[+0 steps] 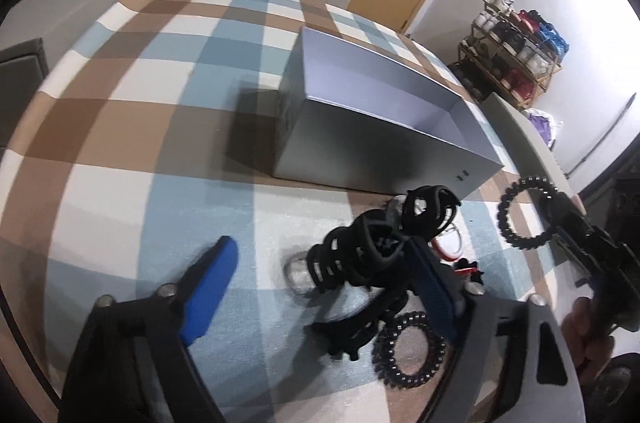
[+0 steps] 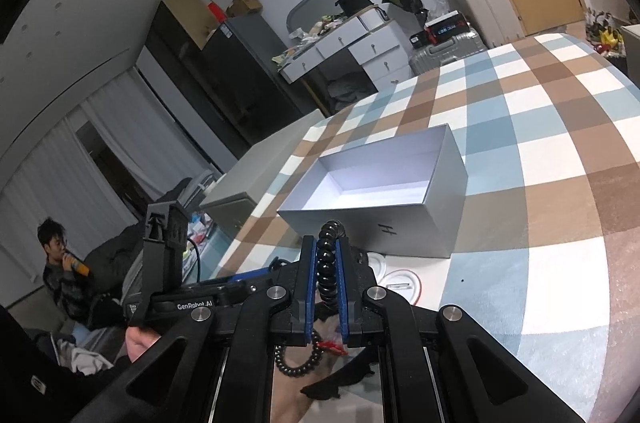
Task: Organize jewelry
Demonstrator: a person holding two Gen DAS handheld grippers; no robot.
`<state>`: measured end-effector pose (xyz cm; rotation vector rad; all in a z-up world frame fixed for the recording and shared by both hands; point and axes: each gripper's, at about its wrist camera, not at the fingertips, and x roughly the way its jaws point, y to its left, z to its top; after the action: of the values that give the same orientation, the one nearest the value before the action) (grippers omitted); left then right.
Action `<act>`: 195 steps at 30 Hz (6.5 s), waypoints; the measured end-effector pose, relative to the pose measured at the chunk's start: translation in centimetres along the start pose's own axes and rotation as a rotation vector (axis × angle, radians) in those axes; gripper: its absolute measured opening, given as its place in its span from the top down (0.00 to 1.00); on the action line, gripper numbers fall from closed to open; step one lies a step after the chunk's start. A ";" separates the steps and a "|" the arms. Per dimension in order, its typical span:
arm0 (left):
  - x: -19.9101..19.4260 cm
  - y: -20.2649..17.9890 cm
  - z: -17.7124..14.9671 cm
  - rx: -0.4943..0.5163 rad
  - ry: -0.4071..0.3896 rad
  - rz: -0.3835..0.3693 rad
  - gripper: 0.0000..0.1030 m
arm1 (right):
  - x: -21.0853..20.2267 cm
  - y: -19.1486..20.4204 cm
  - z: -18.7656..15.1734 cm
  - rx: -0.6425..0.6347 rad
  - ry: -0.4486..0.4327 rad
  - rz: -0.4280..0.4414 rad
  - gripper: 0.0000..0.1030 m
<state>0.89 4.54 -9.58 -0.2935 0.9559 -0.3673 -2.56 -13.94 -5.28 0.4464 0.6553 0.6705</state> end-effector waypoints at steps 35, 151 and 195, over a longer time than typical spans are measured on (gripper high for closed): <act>-4.3 -3.7 5.9 0.209 -0.210 0.062 0.61 | 1.4 4.3 6.0 -0.144 -0.039 -0.050 0.92; -2.4 -0.6 -3.8 0.060 -0.157 0.151 0.01 | 4.5 6.0 -7.0 -0.371 0.152 -0.343 0.96; 3.2 -9.5 -1.0 0.337 0.061 -0.111 0.49 | -3.8 -1.6 -1.0 -0.100 -0.084 -0.266 0.98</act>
<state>0.12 -5.50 -8.67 -0.0280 0.9223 -0.6332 -4.81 -17.53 -5.41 0.2863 0.5862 0.4279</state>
